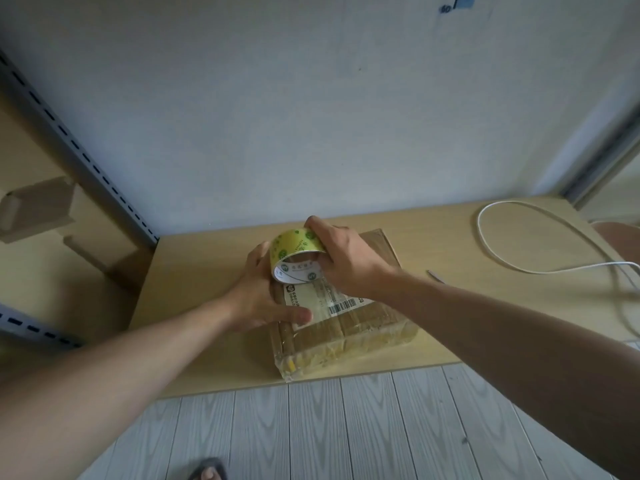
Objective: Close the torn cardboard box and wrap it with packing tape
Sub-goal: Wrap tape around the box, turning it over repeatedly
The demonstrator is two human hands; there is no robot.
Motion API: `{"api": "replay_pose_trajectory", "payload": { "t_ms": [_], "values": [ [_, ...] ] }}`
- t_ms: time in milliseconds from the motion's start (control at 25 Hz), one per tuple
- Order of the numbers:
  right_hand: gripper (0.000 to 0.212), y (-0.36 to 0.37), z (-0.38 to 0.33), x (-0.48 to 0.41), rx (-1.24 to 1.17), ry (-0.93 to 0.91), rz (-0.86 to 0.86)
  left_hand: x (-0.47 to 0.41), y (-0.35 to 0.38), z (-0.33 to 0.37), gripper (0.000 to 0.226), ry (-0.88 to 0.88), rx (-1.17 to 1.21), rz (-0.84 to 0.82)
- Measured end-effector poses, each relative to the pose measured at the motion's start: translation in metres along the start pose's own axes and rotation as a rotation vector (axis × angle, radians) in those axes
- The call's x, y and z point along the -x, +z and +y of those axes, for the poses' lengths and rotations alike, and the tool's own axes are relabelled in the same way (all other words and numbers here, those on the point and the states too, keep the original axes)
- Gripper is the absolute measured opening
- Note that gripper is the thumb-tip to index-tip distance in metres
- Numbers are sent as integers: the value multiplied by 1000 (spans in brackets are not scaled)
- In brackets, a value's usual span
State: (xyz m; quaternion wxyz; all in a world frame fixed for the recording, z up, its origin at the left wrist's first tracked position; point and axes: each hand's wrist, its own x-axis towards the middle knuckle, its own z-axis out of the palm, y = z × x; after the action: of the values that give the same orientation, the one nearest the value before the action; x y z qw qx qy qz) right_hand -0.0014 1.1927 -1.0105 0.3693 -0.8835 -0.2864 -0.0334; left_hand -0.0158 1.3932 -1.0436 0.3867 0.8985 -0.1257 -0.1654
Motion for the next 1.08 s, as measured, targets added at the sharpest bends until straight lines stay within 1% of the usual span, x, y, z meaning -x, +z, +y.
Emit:
{"api": "replay_pose_trajectory", "payload": {
  "t_ms": [40,120,200,280,360,440,560,640,800,960,1080],
  "values": [
    [21,-3,1,-3,36,-43,-21,-1,0,-6,109,39,-2,12],
    [14,-14,5,-6,110,-104,-35,-2,-1,-13,124,72,-18,10],
    [11,-30,17,-5,161,-150,-29,0,-2,-13,142,-16,-83,-27],
    [13,-49,28,1,221,-206,-55,1,-2,-12,150,-96,-56,-62],
    [17,-65,34,7,336,-232,-69,0,-2,-13,148,-84,9,-81],
    [19,-80,37,13,434,-236,-65,-3,-3,-15,148,-79,22,-98],
    [13,-107,52,27,533,-144,-34,-6,-3,-13,145,-62,-8,-117],
    [12,-121,61,39,558,-86,-26,-6,-3,-10,143,-41,-15,-120],
    [9,-130,72,57,630,-94,-70,-5,-4,-8,139,-16,-5,-135],
    [15,-126,91,80,684,-28,-113,-4,-4,-8,145,-10,7,-144],
    [17,-122,96,81,686,-15,-120,-2,-4,-5,148,-7,0,-144]
  ]
}}
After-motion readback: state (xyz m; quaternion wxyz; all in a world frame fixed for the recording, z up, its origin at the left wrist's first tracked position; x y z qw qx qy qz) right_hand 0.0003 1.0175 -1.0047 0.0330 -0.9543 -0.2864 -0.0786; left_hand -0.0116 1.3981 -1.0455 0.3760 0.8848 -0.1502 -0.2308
